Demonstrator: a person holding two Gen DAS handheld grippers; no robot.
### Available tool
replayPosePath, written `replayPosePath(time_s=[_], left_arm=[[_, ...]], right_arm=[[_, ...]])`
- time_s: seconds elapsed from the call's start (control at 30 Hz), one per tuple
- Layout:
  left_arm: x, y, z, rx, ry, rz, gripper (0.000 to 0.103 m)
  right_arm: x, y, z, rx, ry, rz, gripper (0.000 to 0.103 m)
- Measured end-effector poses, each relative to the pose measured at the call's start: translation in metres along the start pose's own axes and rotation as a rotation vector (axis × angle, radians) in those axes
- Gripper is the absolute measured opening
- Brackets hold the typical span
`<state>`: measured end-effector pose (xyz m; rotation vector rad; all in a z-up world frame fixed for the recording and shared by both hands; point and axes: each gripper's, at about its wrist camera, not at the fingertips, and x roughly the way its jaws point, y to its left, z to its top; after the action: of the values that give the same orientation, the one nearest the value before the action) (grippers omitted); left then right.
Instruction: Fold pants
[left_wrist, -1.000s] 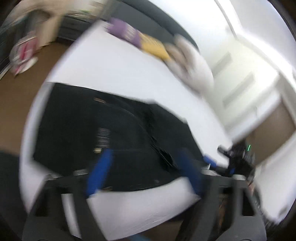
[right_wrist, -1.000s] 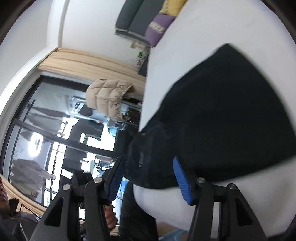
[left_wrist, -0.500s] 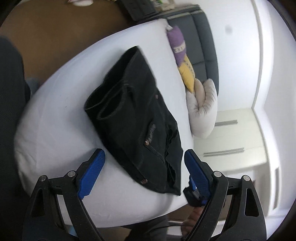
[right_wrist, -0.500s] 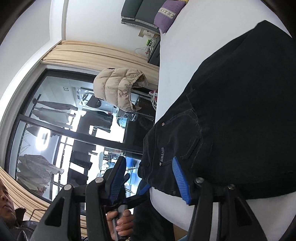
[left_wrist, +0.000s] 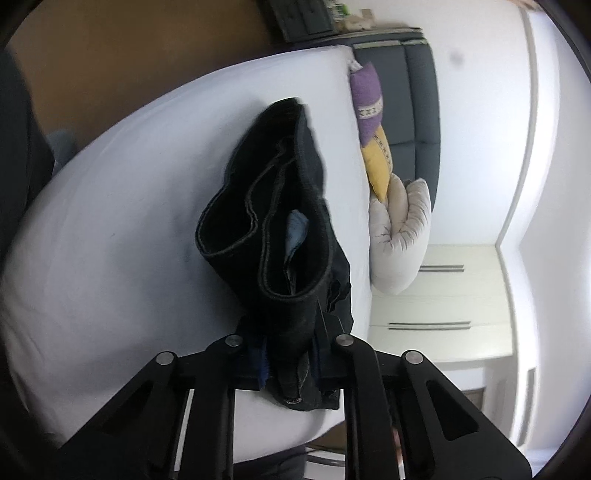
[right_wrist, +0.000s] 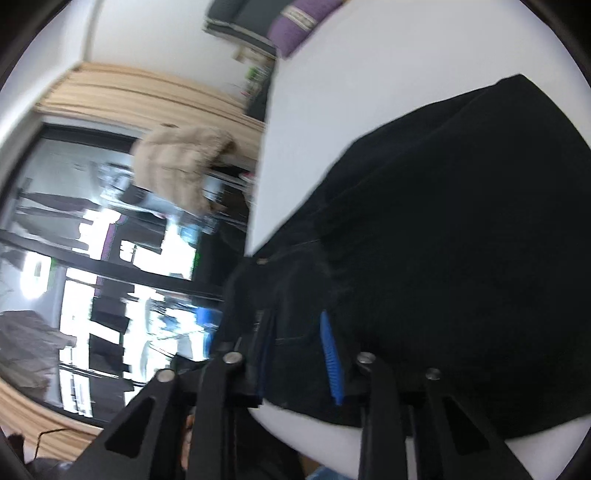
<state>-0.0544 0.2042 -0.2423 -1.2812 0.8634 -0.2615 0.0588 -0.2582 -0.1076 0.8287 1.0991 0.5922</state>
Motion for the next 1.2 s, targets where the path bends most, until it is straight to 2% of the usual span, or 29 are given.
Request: replayPosePath(time_s=[0.17,0.37,0.4,0.43,0.47,0.57,0.63,0.73,0.77,0.8,0.83,0.9,0.97,1.03,1.13,1.2], left_arm=[[-0.001,-0.036,0.000,0.167,-0.023,0.054,0.011],[0.005,-0.084,-0.011,0.345,-0.039,0.124,0.011],[0.007,-0.091,-0.012,0.375,-0.040,0.131,0.011],[0.008,-0.103,-0.015,0.400,-0.041,0.135,0.011],[0.010,-0.112,-0.017,0.421,-0.042,0.139,0.011],[0.017,-0.141,-0.029,0.505,-0.044,0.159,0.011],[0.024,-0.165,-0.036,0.571,-0.038,0.178,0.011],[0.056,-0.204,-0.046,0.681,-0.022,0.206,0.011],[0.065,-0.214,-0.053,0.720,-0.012,0.215,0.011],[0.076,-0.227,-0.062,0.771,0.001,0.224,0.011],[0.093,-0.241,-0.068,0.821,0.011,0.233,0.011],[0.115,-0.263,-0.089,0.927,0.031,0.249,0.011],[0.139,-0.277,-0.112,1.012,0.063,0.266,0.011],[0.168,-0.290,-0.139,1.092,0.101,0.283,0.011],[0.197,-0.301,-0.175,1.212,0.140,0.305,0.011],[0.219,-0.303,-0.197,1.289,0.180,0.320,0.011]], right_arm=[[0.032,0.007,0.027,-0.037,0.076,-0.037,0.023],[0.086,0.003,0.038,-0.054,0.200,-0.111,0.020],[0.093,-0.002,0.039,-0.050,0.219,-0.138,0.012],[0.097,-0.006,0.039,-0.048,0.228,-0.159,0.000],[0.101,-0.011,0.039,-0.045,0.236,-0.179,0.000],[0.100,-0.023,0.037,-0.005,0.223,-0.151,0.000],[0.100,-0.022,0.032,-0.026,0.202,-0.159,0.000],[0.098,-0.025,0.029,-0.042,0.179,-0.144,0.000],[0.092,-0.026,0.030,-0.029,0.175,-0.116,0.000],[0.086,-0.026,0.031,-0.016,0.164,-0.097,0.013],[0.074,-0.025,0.033,-0.013,0.135,-0.081,0.043],[0.039,-0.017,0.039,-0.021,0.055,0.003,0.067],[0.008,-0.006,0.048,-0.038,0.042,0.109,0.076],[-0.015,0.007,0.055,-0.091,0.059,0.157,0.091],[-0.032,0.020,0.060,-0.165,0.074,0.149,0.094],[-0.033,0.023,0.064,-0.171,0.090,0.162,0.094]])
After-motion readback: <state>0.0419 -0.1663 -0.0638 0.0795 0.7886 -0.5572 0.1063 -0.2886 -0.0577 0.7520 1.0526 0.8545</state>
